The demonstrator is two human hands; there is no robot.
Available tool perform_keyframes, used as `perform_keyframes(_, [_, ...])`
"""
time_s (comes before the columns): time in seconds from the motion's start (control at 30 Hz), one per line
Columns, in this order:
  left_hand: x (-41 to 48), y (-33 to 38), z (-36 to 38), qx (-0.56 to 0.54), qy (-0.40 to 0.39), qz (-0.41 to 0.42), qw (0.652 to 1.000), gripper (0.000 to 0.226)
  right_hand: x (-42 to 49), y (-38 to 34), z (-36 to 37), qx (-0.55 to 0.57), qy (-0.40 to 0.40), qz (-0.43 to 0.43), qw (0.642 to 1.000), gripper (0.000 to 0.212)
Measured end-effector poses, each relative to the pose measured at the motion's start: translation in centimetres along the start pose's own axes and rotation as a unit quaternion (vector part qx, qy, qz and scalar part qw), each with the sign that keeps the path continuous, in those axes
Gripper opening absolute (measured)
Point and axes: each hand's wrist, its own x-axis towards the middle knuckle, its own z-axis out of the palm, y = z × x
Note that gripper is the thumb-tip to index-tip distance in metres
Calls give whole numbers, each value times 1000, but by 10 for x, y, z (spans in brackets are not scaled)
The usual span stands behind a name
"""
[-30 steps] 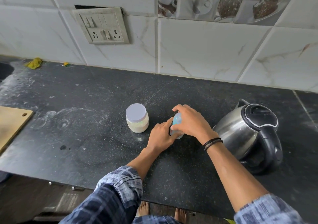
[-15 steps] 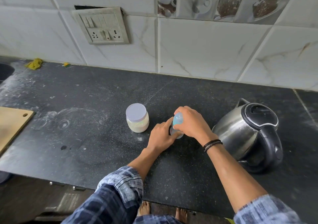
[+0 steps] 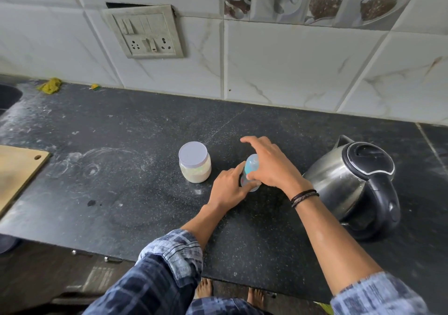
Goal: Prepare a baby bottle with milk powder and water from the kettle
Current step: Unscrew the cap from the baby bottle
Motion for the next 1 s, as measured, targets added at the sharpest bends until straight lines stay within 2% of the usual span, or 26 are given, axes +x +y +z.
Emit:
perform_keyframes(0.07, [0, 0, 1, 0, 15, 5, 1000, 71, 1, 0, -4, 5, 25, 5, 1000, 87])
perform_keyframes(0.13, [-1, 1, 1, 1, 29, 10, 1000, 69, 0, 0, -2, 5, 39, 19, 999, 74])
perform_keyframes(0.23, [-1, 1, -1, 8, 22, 10, 1000, 72, -5, 2, 6, -16, 15, 25, 999, 58])
perform_keyframes(0.4, [1, 1, -2, 7, 10, 6, 1000, 76, -4, 3, -3, -2, 3, 13, 1000, 77])
perform_keyframes(0.57, [0, -2, 0, 10, 3, 0, 1000, 68, -6, 2, 5, -3, 21, 25, 999, 54])
perform_keyframes(0.73, [1, 1, -2, 16, 7, 2, 1000, 74, -5, 2, 1, -4, 11, 2, 1000, 67])
perform_keyframes(0.87, [1, 0, 0, 6, 6, 6, 1000, 67, -3, -1, 4, 2, 37, 18, 999, 56])
perform_keyframes(0.93, [1, -2, 0, 11, 1, 2, 1000, 64, -5, -1, 9, -10, 20, 22, 1000, 51])
perform_keyframes(1.0, [1, -2, 0, 19, 2, 0, 1000, 68, -5, -1, 9, -13, 3, 21, 1000, 57])
